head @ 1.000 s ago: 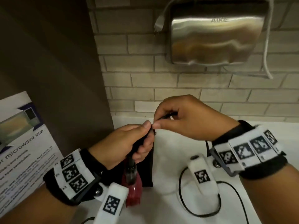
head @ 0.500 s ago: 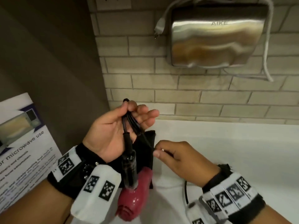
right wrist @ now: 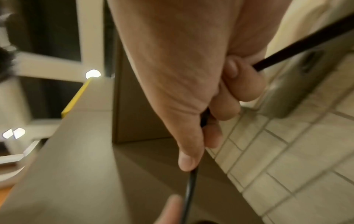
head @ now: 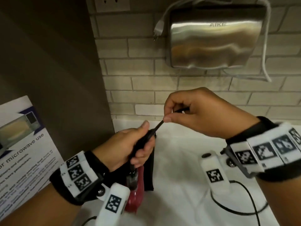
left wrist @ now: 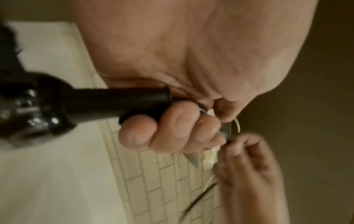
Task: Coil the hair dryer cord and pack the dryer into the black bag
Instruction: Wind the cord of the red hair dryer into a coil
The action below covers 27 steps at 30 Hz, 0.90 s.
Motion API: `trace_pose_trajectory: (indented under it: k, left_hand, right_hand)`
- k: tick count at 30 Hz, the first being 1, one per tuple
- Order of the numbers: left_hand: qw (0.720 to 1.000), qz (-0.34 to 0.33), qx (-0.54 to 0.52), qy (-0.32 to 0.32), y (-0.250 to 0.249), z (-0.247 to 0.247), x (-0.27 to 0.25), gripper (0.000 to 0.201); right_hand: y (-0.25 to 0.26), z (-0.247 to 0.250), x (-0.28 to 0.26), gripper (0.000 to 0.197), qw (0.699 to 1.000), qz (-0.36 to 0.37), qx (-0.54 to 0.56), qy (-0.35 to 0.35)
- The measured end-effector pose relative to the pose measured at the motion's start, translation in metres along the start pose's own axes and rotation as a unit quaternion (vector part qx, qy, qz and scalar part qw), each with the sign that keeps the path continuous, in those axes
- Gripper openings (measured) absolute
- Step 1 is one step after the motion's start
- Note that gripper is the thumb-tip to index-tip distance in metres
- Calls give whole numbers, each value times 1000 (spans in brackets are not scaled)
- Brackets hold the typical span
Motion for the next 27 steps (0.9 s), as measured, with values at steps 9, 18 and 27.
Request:
trace_pose_trajectory:
  k: [9,18,27]
  left_hand:
    - [928,-80,-319,173,-25,-12,-10,38]
    - [940,-212,-262,42,-32,16,-4,42]
    - [980,-99,116,-126,-10,6,2,28]
  right_hand:
    - [-68,-71,-12,15,959,-117,253,-58]
    - [-14,-120,-46,29,996,-9,51,73]
    - [30,-46,-23,15,983,85,-149,58]
Point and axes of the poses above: each hand's wrist, its own x-axis towards the middle knuckle, its own z-axis out of the back of the hand, y = z × x, the point moved 7 cm from there along x, towards the middle knuckle, and after that the axes turned 2 degrees about -x, right-handed, at the moved point
